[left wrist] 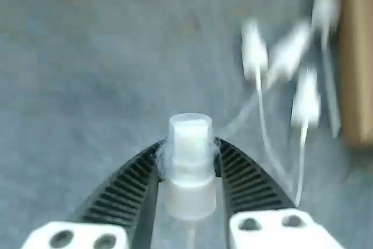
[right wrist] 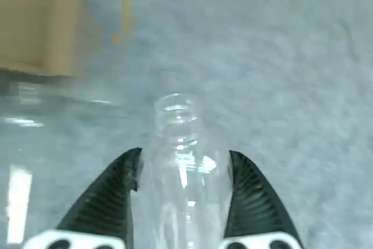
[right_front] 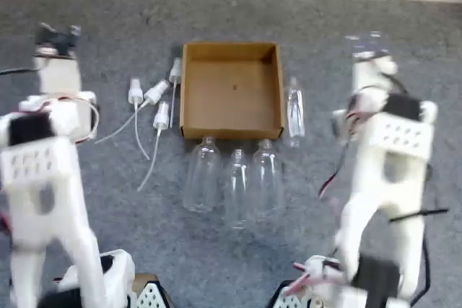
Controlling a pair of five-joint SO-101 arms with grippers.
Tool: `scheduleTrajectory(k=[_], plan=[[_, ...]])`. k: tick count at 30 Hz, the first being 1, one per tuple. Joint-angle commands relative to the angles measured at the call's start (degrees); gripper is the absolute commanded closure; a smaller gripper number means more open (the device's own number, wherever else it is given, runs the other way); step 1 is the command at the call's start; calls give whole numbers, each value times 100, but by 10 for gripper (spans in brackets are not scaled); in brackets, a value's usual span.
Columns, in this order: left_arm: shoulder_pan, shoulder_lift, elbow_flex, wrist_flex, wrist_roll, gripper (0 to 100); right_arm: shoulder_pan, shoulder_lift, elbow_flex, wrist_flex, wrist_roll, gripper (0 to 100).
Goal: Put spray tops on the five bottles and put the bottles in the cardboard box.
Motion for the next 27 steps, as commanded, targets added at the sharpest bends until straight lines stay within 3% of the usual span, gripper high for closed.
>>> scheduleTrajectory(k=[1, 9, 15, 19, 23, 27], plan=[[119, -1692, -593, 26, 712, 998, -1191, -1288, 453, -426, -519, 995], [778, -3319, -699, -18, 2066, 997, -3521, -2598, 1569, -1068, -1064, 995], [1182, -4031, -189, -1169, 3402, 997, -4514, -2695, 2097, -1789, -1741, 995], [1358, -4242, 400, -2013, 3437, 997, -4813, -2862, 2378, -1947, -1398, 995], [1437, -4295, 664, -2136, 3473, 996, -5218, -3187, 2738, -1965, -695, 995], [1499, -4303, 963, -2145, 3578, 996, -5771, -3653, 3108, -2369, -1116, 995]])
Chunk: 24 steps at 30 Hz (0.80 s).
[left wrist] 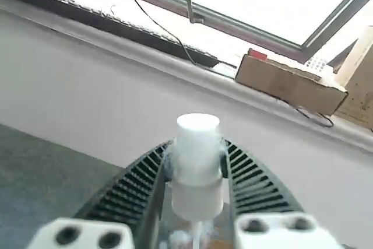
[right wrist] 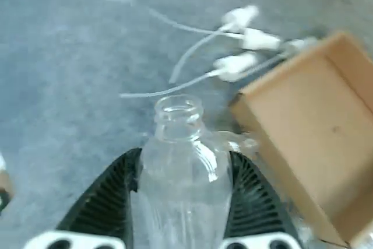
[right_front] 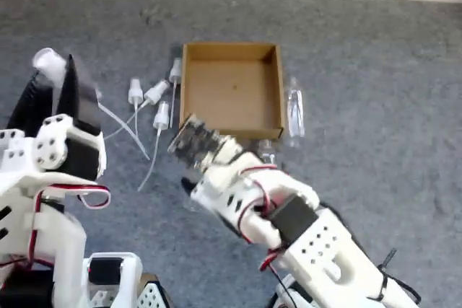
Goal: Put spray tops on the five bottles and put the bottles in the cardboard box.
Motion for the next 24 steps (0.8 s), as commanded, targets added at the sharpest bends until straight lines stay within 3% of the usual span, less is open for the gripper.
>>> scheduleTrajectory(k=[1, 13, 19, 24], plan=[[145, -22, 198, -176, 325, 996, -374, -541, 145, -664, -352, 995], [163, -22, 242, -88, 484, 996, -189, -998, 716, -1015, -440, 995], [963, -22, 286, 343, 448, 996, -31, -1033, 716, -1015, -440, 995], [1086, -22, 910, 308, 440, 996, -22, -1033, 752, -1015, -440, 995]])
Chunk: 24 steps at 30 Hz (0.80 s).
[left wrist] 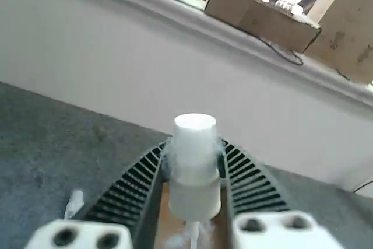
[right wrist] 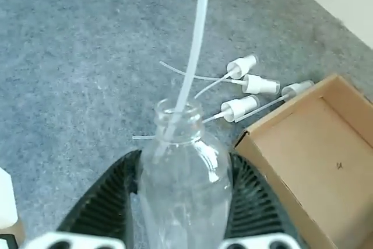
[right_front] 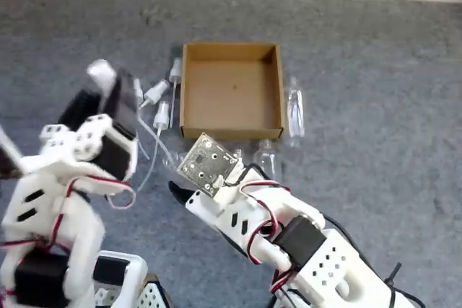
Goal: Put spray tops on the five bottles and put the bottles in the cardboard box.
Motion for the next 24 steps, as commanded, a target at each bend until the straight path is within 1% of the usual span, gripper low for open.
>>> scheduleTrajectory(k=[1, 6, 10, 12, 14, 15, 17, 19, 21, 24], plan=[[136, -22, 444, 9, 26, 996, 101, -163, -31, -145, -53, 995], [136, -31, 1015, 26, 26, 996, 119, -171, -66, -101, -18, 995], [180, -31, 1235, 44, 26, 996, 119, -189, -66, 84, 0, 995], [400, -31, 1314, 44, -44, 996, 119, -303, -66, -66, -26, 995], [734, -31, 1376, 44, -299, 996, 119, -382, -13, -488, -53, 995], [901, -31, 1402, 44, -387, 996, 145, -382, -4, -681, -123, 995], [1138, -31, 1411, 44, -492, 996, 365, -286, -13, -989, -651, 995], [1200, -31, 1411, 53, -492, 996, 655, -119, -13, -1235, -1055, 995], [1209, -31, 1481, 53, -492, 996, 857, 57, -13, -1473, -1196, 995], [1226, -31, 1745, 44, -510, 996, 971, 251, -40, -1789, -1424, 995]])
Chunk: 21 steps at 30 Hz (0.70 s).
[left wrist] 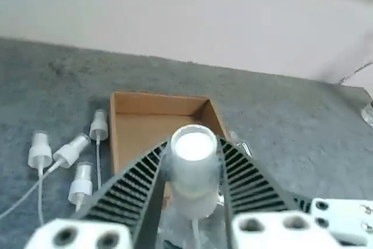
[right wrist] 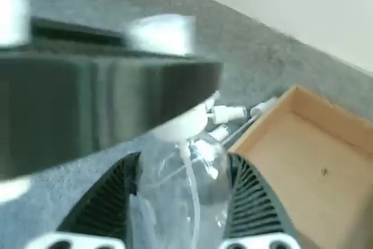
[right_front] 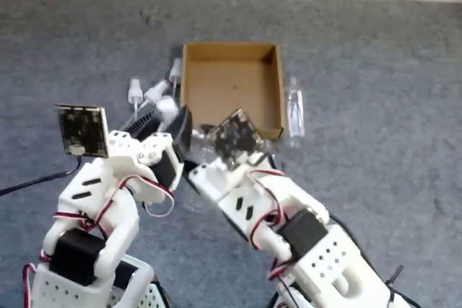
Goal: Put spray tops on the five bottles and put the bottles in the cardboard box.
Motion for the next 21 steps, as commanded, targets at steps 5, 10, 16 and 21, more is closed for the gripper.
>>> scheduleTrajectory(k=[5, 10, 16, 21], plan=[[92, 57, 655, 35, -545, 995, 312, 119, -66, -585, -378, 995], [66, 57, 558, 62, -580, 959, 330, 119, -66, -585, -378, 995], [48, 57, 233, 334, -589, 843, 338, 119, -57, -585, -360, 995], [-585, -198, -57, 563, -589, 839, 409, 136, -57, -585, -352, 995]])
